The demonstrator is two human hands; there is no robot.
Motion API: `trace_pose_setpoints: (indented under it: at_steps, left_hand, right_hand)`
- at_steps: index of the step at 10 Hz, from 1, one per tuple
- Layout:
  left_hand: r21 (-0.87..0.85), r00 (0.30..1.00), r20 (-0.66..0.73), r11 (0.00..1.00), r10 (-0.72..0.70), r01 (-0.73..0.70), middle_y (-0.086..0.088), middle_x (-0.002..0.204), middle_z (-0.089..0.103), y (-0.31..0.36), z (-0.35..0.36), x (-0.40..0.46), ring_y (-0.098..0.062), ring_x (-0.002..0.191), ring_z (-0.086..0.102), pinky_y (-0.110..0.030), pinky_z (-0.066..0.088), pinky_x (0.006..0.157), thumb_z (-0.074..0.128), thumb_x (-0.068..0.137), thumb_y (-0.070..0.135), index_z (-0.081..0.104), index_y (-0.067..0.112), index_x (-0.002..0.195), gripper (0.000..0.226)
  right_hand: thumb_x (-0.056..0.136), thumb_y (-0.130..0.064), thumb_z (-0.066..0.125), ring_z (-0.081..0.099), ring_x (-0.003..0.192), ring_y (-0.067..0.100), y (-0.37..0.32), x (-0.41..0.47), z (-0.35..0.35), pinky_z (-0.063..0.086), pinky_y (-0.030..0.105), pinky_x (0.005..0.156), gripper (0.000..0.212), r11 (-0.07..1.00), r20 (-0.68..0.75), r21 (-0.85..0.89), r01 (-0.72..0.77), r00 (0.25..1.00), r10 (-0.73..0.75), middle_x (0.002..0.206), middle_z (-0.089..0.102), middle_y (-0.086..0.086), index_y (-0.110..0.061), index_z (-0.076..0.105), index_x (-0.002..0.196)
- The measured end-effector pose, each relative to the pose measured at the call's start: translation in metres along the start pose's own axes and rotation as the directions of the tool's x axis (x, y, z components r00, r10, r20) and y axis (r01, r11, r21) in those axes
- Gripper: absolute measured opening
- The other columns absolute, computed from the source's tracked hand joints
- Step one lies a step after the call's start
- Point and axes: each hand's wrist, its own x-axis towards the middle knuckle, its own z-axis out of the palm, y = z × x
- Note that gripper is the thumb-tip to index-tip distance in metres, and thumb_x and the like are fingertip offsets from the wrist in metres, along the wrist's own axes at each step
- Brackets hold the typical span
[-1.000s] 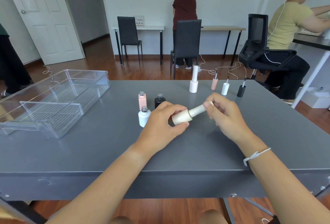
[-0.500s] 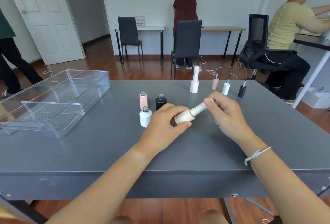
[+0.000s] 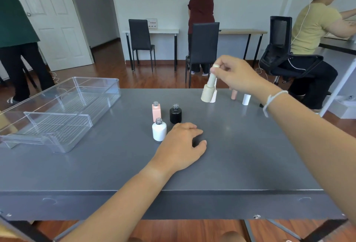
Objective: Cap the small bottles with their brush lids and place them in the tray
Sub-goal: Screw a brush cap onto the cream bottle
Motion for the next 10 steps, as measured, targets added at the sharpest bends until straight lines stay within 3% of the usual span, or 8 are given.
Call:
trace_pose_setpoints:
  at_steps: [1,2,3,6,10]
  left_hand:
    - [0.010,1.000,-0.007,1.000,0.008,-0.008,0.007,0.137,0.047,-0.001,0.000,0.000,-0.010,0.129,0.033,-0.015,0.024,0.100,0.051,0.087,0.037,0.054,0.021,0.126,0.042]
    - [0.011,1.000,-0.012,1.000,0.011,-0.011,0.008,0.137,0.047,-0.001,0.000,0.000,-0.010,0.128,0.033,-0.014,0.023,0.099,0.051,0.087,0.038,0.055,0.022,0.126,0.042]
    - [0.011,1.000,-0.014,1.000,0.013,-0.013,0.008,0.136,0.047,0.000,-0.001,0.000,-0.010,0.128,0.033,-0.013,0.023,0.097,0.052,0.087,0.038,0.055,0.022,0.126,0.042]
    - [0.013,1.000,-0.021,1.000,0.017,-0.016,0.008,0.135,0.048,-0.001,0.000,0.002,-0.010,0.127,0.034,-0.015,0.025,0.098,0.052,0.087,0.037,0.056,0.021,0.125,0.042]
    - [0.020,0.999,-0.027,1.000,0.023,-0.022,0.007,0.135,0.049,-0.001,0.000,0.001,-0.011,0.126,0.035,-0.015,0.026,0.098,0.052,0.086,0.037,0.056,0.022,0.125,0.042]
  right_hand:
    - [0.092,-0.024,0.052,0.043,0.052,0.009,0.001,0.019,0.008,0.034,0.008,0.036,0.019,0.999,0.075,-0.043,-0.018,0.997,0.021,0.084,0.055,0.004,-0.008,0.059,0.098]
    - [0.091,-0.022,0.051,0.044,0.057,0.009,0.007,0.033,0.019,0.036,0.015,0.047,0.014,0.994,0.128,-0.109,-0.026,0.991,0.040,0.089,0.055,0.003,-0.012,0.060,0.095]
    - [0.090,-0.020,0.052,0.049,0.074,0.017,0.013,0.044,0.027,0.037,0.022,0.057,0.015,0.984,0.133,-0.174,-0.032,0.990,0.056,0.092,0.055,0.002,-0.011,0.061,0.097]
    - [0.087,-0.018,0.048,0.054,0.086,0.021,0.022,0.061,0.040,0.044,0.033,0.077,0.010,0.922,0.151,-0.384,-0.051,0.982,0.117,0.094,0.056,-0.002,-0.018,0.059,0.088]
    - [0.087,-0.015,0.047,0.058,0.095,0.028,0.025,0.063,0.048,0.050,0.041,0.085,0.023,0.900,0.083,-0.433,-0.055,0.991,0.100,0.111,0.062,0.007,-0.015,0.063,0.104]
